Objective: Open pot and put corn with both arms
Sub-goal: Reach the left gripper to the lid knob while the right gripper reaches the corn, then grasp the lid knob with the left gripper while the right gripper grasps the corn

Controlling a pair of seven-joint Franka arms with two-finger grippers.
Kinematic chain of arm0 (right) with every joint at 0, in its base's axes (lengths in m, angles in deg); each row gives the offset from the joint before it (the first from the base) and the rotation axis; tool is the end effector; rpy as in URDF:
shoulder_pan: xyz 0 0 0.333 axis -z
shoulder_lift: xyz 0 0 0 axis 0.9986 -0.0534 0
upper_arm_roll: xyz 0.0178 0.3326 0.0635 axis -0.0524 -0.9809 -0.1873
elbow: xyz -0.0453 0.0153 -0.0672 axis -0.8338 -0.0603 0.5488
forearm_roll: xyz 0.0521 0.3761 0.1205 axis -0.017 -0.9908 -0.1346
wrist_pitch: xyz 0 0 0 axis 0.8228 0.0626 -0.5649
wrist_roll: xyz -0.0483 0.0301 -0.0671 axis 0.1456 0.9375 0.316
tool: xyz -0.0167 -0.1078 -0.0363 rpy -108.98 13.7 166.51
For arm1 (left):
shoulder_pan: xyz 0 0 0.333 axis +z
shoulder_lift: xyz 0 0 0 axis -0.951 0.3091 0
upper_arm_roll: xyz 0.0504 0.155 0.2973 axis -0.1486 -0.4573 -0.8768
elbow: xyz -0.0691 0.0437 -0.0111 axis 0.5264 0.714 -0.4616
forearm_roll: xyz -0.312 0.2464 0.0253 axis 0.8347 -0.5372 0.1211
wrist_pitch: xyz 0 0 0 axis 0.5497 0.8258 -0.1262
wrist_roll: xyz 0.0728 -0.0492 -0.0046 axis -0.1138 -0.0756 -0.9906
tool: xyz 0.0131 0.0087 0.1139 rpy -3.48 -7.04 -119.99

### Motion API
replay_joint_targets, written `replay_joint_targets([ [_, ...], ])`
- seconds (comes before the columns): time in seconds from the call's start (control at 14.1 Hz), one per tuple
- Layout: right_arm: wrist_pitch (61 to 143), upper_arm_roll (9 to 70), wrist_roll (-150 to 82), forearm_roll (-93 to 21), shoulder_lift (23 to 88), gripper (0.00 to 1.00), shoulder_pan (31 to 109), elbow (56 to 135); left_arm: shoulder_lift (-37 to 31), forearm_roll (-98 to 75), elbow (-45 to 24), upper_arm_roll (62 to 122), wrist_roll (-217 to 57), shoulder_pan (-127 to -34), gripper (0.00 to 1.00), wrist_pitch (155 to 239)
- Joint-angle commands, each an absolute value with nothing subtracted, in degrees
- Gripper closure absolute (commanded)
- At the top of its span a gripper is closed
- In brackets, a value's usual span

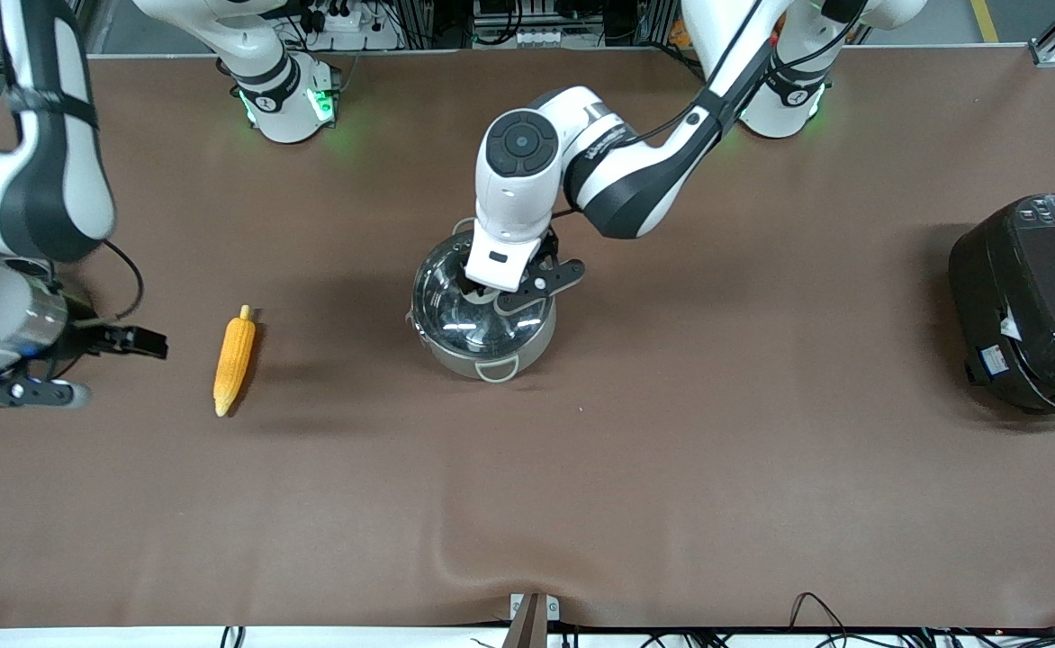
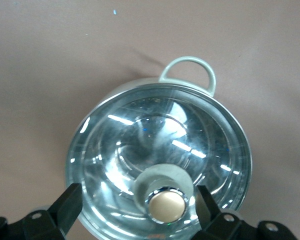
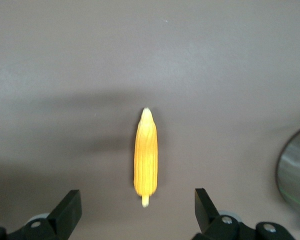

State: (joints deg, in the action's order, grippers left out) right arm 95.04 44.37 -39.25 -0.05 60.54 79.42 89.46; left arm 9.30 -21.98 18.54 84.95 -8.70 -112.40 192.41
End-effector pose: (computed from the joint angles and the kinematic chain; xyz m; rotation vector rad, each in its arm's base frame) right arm 0.6589 -0.0191 0.4424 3.1016 -0.0838 -0.0914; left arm 0.5065 -0.5727 0.4005 2.9393 0.7358 -0.0759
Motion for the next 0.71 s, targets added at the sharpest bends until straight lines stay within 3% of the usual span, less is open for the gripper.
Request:
replay_joint_targets([
  [0.0, 104.35, 44.16, -38.82, -0.37, 61.19, 0.00, 78.94, 97.37, 10.72, -21.29, 20.74, 81.48, -7.00, -116.63, 0.00, 192.90],
  [0.21, 112.61, 43.99, -38.82, -0.37, 61.01, 0.00, 79.03, 103.34, 11.95, -21.29, 20.74, 81.39, -5.08, -117.08, 0.00, 194.64],
  [0.64, 129.67, 42.23, -38.91, -0.46, 58.47, 0.00, 79.82, 115.84, 13.45, -21.29, 20.74, 77.61, -5.15, -120.68, 0.11, 196.77],
])
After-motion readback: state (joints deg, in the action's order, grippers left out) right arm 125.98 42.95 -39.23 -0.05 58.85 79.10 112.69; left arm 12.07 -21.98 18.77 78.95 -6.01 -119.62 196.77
